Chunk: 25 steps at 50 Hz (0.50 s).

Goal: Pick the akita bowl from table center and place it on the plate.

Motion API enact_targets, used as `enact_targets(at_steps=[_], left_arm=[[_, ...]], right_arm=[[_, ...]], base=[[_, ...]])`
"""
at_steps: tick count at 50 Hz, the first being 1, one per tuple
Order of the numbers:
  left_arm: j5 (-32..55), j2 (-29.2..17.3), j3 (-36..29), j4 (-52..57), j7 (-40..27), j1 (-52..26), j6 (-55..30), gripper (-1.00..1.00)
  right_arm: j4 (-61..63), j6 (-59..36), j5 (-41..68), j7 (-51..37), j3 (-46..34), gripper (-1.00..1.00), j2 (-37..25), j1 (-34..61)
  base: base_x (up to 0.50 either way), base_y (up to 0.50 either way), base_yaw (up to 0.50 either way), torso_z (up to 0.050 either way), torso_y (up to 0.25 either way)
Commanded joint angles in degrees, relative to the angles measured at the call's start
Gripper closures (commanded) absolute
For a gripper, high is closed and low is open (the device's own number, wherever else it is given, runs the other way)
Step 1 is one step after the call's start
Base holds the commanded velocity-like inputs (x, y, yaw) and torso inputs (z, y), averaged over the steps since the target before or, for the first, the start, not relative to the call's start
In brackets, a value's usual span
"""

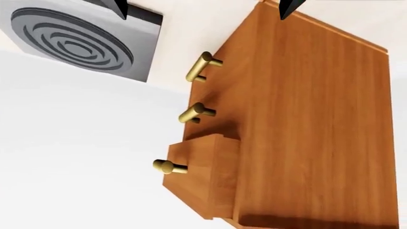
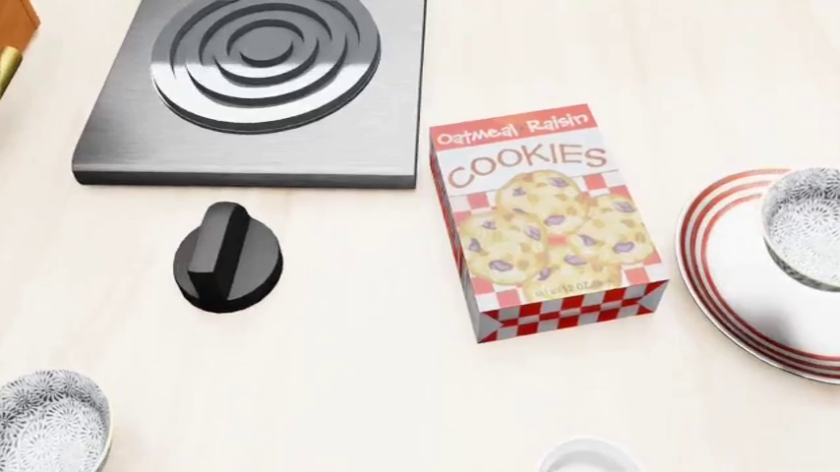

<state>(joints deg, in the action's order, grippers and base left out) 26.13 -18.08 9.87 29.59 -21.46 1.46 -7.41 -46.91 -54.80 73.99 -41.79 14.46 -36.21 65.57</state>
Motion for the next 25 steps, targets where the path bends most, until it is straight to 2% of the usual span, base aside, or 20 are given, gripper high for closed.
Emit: enact_targets(at_steps=[1,25], left_arm=[[0.64,-0.24,0.55,0.67,-0.23,0.86,0.25,-1.00],[1.30,-0.78,0.94,1.35,-0.67,1.50,0.52,-1.00]], right_arm=[[-8.33,3.28,-4.04,5.50,-3.35,1.00,-0.18,5.57],[-27.27,10.52,-13.12,16.47,-10.58,1.00,1.81,16.18]], base=[[0.00,0.00,0.00,0.000,0.000],[0.00,0.00,0.00,0.000,0.000]])
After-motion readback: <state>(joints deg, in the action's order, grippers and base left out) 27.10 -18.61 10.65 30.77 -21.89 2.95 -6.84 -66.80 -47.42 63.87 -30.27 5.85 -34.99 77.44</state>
